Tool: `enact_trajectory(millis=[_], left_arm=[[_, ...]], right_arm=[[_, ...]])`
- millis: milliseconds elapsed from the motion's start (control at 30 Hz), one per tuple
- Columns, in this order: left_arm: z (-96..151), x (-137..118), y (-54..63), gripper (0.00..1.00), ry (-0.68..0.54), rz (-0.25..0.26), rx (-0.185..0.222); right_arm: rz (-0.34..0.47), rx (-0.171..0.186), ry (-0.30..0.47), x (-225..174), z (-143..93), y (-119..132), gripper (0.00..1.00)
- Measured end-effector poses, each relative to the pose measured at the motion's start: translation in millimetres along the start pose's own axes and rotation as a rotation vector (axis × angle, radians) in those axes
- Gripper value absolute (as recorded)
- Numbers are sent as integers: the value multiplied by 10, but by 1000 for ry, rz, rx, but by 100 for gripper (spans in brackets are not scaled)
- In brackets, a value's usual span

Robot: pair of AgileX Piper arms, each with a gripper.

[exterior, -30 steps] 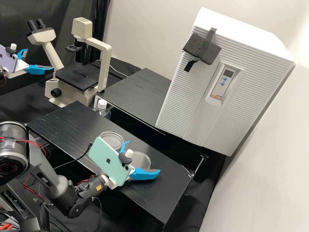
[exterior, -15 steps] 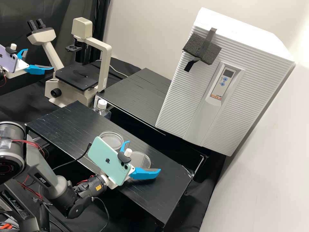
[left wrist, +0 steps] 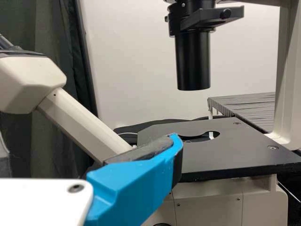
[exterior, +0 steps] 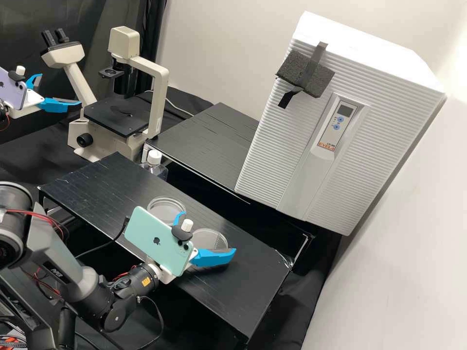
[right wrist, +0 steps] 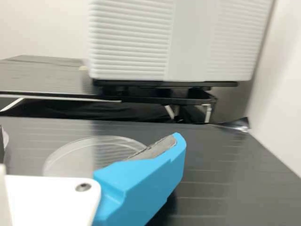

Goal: Close the petri dish lid.

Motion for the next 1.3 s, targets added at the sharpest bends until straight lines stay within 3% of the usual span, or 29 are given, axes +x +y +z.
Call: enact_trajectory(millis=[667,833,1300], left_arm=[[0,0,0,100,0,0,0],[0,0,0,100,0,0,0],[0,0,0,100,0,0,0]], right_arm=[[1,18,-44,-37,130,29,100],[-8,41,-49,-22,165,10,100],[-18,60,-49,47,221,-56,100]])
